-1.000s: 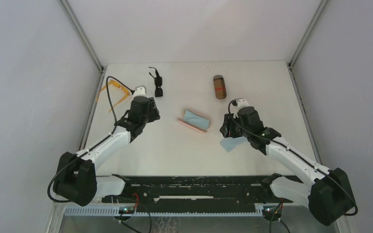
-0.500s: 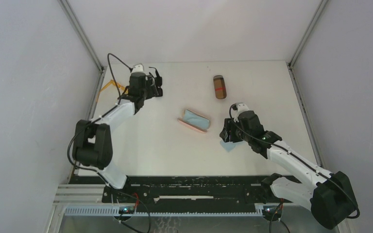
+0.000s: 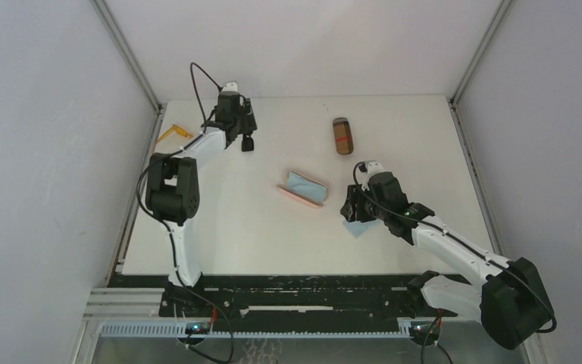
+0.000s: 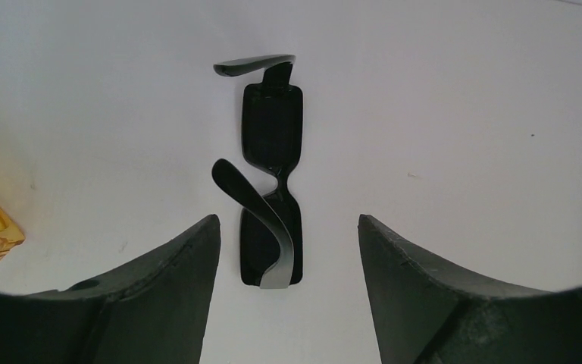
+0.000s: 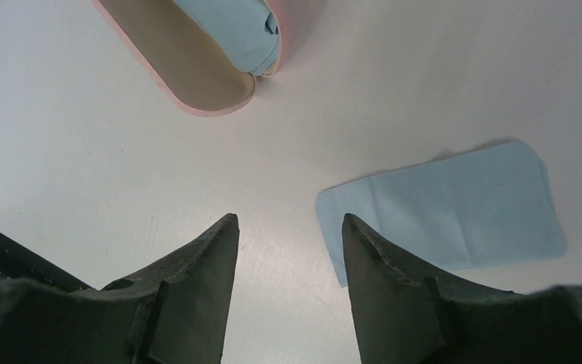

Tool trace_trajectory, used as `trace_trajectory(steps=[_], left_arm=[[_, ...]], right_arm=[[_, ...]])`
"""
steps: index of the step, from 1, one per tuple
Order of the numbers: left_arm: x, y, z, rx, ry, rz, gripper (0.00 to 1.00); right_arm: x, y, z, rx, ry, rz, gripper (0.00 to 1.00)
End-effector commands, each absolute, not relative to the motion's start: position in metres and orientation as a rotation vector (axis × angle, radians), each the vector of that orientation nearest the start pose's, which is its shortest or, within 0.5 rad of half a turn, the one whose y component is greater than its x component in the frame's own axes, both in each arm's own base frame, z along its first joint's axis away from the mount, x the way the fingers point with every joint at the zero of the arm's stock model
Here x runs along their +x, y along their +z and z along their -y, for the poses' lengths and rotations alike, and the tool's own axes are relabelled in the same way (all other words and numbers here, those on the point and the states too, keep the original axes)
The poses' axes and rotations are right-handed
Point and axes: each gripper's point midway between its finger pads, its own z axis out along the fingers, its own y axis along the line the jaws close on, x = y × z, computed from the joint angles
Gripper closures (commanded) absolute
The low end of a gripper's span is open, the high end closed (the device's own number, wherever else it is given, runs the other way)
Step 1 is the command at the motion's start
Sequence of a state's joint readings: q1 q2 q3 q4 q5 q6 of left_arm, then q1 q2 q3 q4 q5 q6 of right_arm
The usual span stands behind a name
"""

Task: Organize the sunglasses
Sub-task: Pick up the sunglasses from the center of the board.

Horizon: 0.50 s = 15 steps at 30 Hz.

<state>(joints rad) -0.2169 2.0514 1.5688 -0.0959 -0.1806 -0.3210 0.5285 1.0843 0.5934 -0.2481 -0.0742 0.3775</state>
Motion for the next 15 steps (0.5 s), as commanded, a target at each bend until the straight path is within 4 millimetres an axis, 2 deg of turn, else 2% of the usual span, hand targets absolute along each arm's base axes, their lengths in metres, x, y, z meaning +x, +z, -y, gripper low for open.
trace_trajectory(steps=[1, 5, 7, 12, 15], left_arm=[[0.582, 0.129, 0.101, -0.221, -0.104, -2.107, 0.28], [0.592, 0.124, 0.106, -0.212, -0.117, -2.121, 0.30], [0.594, 0.121, 0.106, -0.210, -0.119, -2.133, 0.34], [0.595, 0.122, 0.108, -0.203, -0.128, -2.131, 0.50], [0.594, 0.122, 0.108, -0.202, -0.131, -2.133, 0.63]], right_arm=[[0.253, 0.096, -0.183, -0.226, 0.571, -2.308, 0.47], [0.254, 0.094, -0.184, -0.227, 0.581, -2.309, 0.47], [0.255, 0.094, -0.185, -0.226, 0.583, -2.307, 0.47], [0.256, 0.094, -0.186, -0.230, 0.594, -2.306, 0.47], [0.256, 0.094, -0.187, -0.230, 0.600, -2.305, 0.47]])
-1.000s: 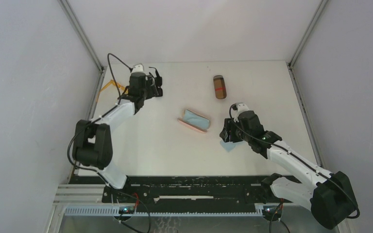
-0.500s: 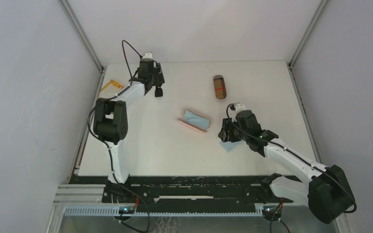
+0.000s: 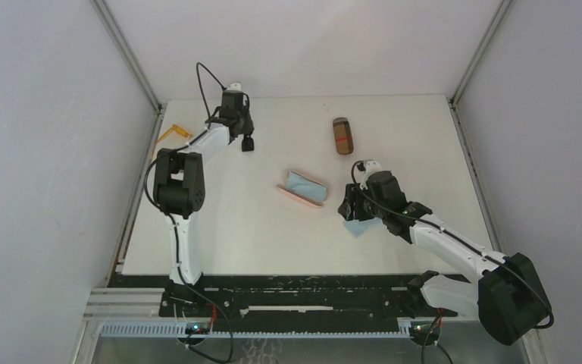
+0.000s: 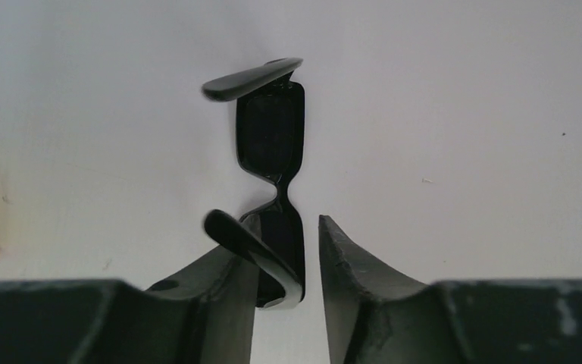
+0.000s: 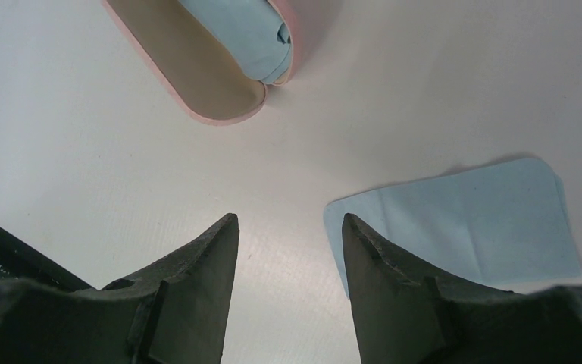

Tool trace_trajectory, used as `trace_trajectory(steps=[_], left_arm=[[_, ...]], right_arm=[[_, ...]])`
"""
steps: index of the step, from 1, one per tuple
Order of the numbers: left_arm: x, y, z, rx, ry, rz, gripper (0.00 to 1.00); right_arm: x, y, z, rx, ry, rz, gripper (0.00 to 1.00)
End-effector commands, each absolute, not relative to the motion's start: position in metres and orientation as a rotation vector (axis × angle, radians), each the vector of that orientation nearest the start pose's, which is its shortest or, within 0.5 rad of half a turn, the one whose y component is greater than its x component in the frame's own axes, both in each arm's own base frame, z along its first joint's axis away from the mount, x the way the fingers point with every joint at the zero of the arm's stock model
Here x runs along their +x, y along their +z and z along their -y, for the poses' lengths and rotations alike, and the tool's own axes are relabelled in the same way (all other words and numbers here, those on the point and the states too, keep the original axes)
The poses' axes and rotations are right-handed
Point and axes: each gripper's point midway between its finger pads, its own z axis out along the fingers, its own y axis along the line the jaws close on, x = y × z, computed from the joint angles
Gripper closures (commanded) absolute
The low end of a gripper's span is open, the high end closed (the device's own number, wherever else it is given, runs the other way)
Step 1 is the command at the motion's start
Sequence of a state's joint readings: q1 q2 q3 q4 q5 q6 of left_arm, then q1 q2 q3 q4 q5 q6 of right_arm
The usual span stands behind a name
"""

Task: Organize the sunglasses
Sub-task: Pick up the sunglasses from the center of the board.

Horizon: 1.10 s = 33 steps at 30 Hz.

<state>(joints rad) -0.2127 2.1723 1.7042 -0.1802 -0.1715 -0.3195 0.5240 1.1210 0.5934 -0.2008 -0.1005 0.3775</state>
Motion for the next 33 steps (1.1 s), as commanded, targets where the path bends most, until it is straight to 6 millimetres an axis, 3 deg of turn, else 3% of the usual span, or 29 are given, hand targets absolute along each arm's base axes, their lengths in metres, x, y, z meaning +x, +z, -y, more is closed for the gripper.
trace_trajectory(steps=[1, 11, 17, 21, 22, 25, 31, 33], left_arm=[[0.593, 0.122, 0.108, -0.200, -0.133, -2.133, 0.68], [0.584, 0.140, 0.110, -0.187, -0.164, -2.102, 0.99], [0.560, 0.170, 0.112, -0.185, -0.227, -2.048, 1.00], [0.526, 0.185, 0.118, -0.186, -0.326, -2.020, 1.00], [0.514, 0.198, 0.119, -0.192, -0.356, -1.996, 1.00], [0.478, 0.212, 0.131, -0.169, -0.462, -1.960, 1.00], [0.385, 0.238, 0.173, -0.017, -0.585, -1.864, 1.00], [0.348, 0.260, 0.193, 0.070, -0.626, -1.789, 1.00]], right_arm=[[0.256, 0.094, -0.187, -0.230, 0.602, -2.305, 0.47], [0.256, 0.098, -0.188, -0.227, 0.612, -2.293, 0.48], [0.256, 0.110, -0.188, -0.246, 0.620, -2.250, 0.48], [0.257, 0.125, -0.185, -0.250, 0.617, -2.190, 0.48], [0.258, 0.134, -0.184, -0.245, 0.622, -2.161, 0.48], [0.259, 0.158, -0.184, -0.230, 0.646, -2.071, 0.48], [0.259, 0.209, -0.180, -0.145, 0.710, -1.888, 0.47], [0.256, 0.228, -0.178, -0.109, 0.752, -1.815, 0.46]])
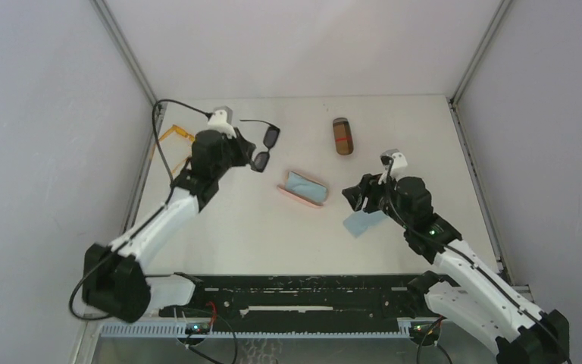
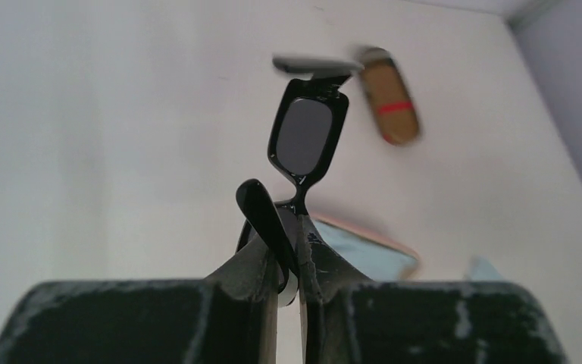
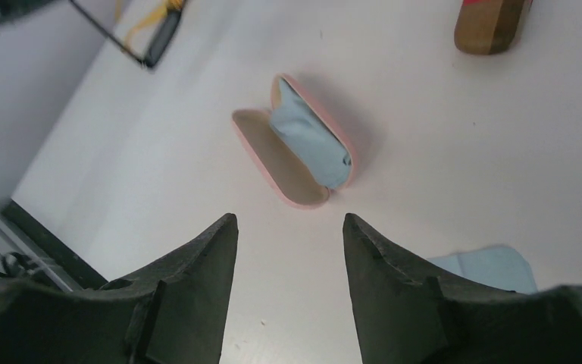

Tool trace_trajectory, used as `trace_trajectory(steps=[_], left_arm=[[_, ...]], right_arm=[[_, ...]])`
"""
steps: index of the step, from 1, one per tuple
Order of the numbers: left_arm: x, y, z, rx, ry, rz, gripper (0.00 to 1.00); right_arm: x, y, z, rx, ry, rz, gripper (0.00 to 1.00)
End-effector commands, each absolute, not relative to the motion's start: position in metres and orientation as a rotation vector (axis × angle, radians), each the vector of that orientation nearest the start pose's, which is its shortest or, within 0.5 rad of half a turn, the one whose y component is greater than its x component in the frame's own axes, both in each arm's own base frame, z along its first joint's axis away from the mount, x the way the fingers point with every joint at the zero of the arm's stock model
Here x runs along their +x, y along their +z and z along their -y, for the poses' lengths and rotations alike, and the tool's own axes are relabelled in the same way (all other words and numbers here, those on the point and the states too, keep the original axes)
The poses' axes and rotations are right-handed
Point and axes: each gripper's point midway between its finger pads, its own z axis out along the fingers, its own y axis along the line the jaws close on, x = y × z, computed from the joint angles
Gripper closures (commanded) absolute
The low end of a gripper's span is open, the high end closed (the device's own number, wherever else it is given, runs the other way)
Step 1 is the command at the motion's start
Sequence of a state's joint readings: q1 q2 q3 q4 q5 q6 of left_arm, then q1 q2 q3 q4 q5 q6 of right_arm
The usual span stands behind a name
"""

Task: Organize the sunglasses
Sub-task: Pick up the sunglasses from the center of the board.

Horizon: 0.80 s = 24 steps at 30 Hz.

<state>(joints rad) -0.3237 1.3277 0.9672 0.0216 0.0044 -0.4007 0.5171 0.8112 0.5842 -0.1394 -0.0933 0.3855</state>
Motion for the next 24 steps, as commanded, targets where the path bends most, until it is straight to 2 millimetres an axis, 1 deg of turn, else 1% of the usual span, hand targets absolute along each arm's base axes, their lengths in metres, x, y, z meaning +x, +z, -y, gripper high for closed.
trace_trajectory(steps=[1, 2, 4, 6, 8, 10, 13, 15, 16, 17, 18, 20, 24], left_arm=[[0.332, 0.264, 0.199, 0.103, -0.639, -1.765, 1.00], [0.312, 0.272, 0.213, 0.143, -0.681, -1.727, 1.00], [0.285, 0.279, 0.221, 0.164, -0.731, -1.680, 1.00], [0.264, 0.286, 0.224, 0.139, -0.779, -1.646, 1.00], [0.249, 0.293, 0.222, 0.091, -0.831, -1.618, 1.00], [0.240, 0.297, 0.219, 0.023, -0.870, -1.607, 1.00], [0.230, 0.299, 0.218, -0.055, -0.921, -1.615, 1.00], [0.226, 0.297, 0.218, -0.088, -0.915, -1.634, 1.00], [0.225, 0.297, 0.220, -0.095, -0.910, -1.643, 1.00], [0.224, 0.294, 0.220, -0.112, -0.902, -1.657, 1.00], [0.223, 0.292, 0.221, -0.120, -0.891, -1.673, 1.00], [0.220, 0.289, 0.227, -0.129, -0.904, -1.688, 1.00], [0.217, 0.289, 0.234, -0.127, -0.926, -1.699, 1.00]], right_arm=[[0.254, 0.236, -0.178, -0.095, 0.777, -1.786, 0.46], [0.252, 0.242, -0.178, -0.078, 0.805, -1.763, 0.46], [0.247, 0.251, -0.180, -0.055, 0.868, -1.720, 0.46], [0.237, 0.257, -0.186, -0.060, 0.947, -1.695, 0.46], [0.227, 0.260, -0.193, -0.069, 1.019, -1.694, 0.46], [0.219, 0.262, -0.201, -0.070, 1.065, -1.658, 0.46], [0.206, 0.263, -0.211, -0.060, 1.082, -1.580, 0.46], [0.200, 0.266, -0.218, -0.037, 1.080, -1.557, 0.46], [0.194, 0.267, -0.227, -0.049, 1.095, -1.553, 0.46], [0.192, 0.268, -0.232, -0.041, 1.095, -1.548, 0.46], [0.192, 0.271, -0.236, -0.023, 1.102, -1.540, 0.46], [0.195, 0.272, -0.243, -0.001, 1.099, -1.555, 0.46], [0.207, 0.267, -0.254, 0.052, 1.082, -1.624, 0.47]])
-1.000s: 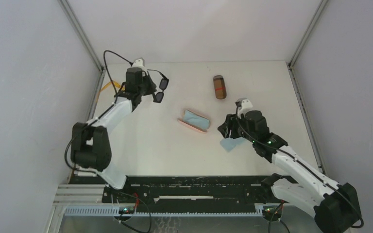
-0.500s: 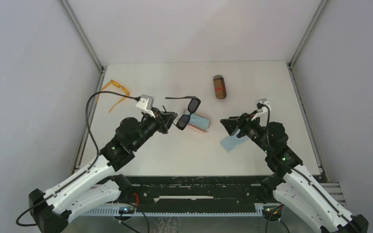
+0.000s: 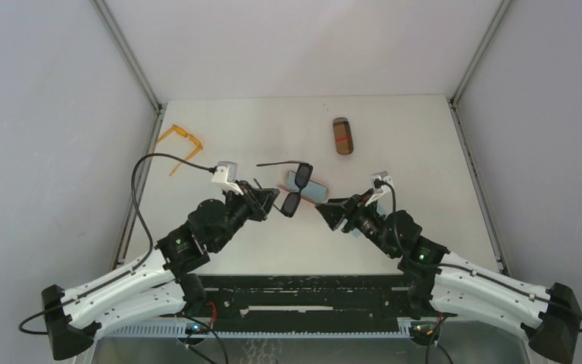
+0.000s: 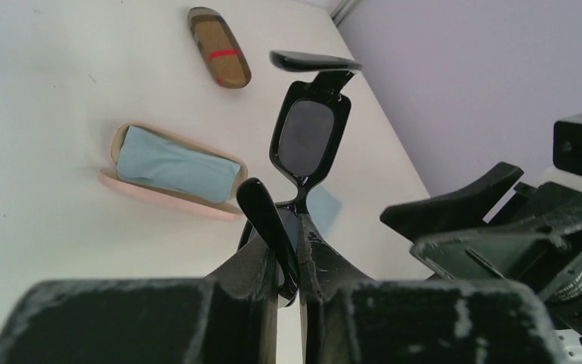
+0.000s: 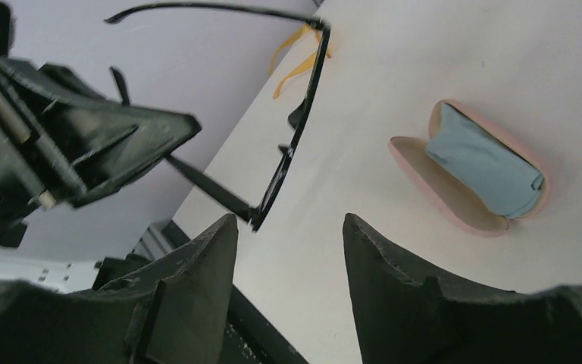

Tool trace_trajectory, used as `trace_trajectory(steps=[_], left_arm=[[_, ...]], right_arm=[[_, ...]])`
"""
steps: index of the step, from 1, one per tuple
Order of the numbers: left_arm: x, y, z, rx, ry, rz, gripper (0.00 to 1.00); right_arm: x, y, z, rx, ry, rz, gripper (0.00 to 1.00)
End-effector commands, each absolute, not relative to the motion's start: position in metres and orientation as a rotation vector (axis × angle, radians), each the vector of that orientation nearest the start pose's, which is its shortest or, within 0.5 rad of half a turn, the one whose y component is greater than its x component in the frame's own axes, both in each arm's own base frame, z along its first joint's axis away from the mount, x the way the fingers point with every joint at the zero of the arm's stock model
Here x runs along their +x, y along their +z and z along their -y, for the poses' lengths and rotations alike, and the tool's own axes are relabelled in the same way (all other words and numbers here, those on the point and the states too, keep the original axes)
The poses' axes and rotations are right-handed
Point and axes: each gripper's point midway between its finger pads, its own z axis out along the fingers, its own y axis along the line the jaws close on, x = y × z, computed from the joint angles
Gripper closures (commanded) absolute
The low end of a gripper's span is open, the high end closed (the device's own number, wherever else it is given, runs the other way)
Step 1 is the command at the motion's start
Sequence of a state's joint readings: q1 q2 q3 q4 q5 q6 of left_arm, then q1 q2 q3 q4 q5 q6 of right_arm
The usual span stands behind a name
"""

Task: Organize the sunglasses
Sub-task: Pick up the sunglasses from the center of the board.

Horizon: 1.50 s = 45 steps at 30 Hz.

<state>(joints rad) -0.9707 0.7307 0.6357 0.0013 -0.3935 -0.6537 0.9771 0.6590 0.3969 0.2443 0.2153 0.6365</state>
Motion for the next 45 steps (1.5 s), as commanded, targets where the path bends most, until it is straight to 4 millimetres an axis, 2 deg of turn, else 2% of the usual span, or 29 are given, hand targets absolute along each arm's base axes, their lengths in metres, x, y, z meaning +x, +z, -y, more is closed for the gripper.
trace_trajectory(steps=[1, 10, 17, 30, 37, 45], left_arm=[[0.215, 0.290, 0.234, -0.127, -0.932, -1.697, 1.00], [0.213, 0.293, 0.241, -0.113, -0.957, -1.695, 1.00], [0.212, 0.293, 0.248, -0.096, -0.969, -1.700, 1.00], [0.213, 0.299, 0.254, -0.083, -0.984, -1.690, 1.00], [0.213, 0.299, 0.258, -0.075, -0.993, -1.690, 1.00], [0.213, 0.299, 0.258, -0.070, -0.992, -1.691, 1.00]], right_arm=[[0.210, 0.265, -0.256, 0.073, 1.083, -1.641, 0.48], [0.227, 0.262, -0.269, 0.125, 1.166, -1.674, 0.52], [0.230, 0.265, -0.284, 0.086, 1.231, -1.695, 0.52], [0.241, 0.245, -0.290, 0.127, 1.236, -1.772, 0.56], [0.244, 0.244, -0.301, 0.100, 1.258, -1.791, 0.63], [0.246, 0.243, -0.304, 0.096, 1.257, -1.797, 0.70]])
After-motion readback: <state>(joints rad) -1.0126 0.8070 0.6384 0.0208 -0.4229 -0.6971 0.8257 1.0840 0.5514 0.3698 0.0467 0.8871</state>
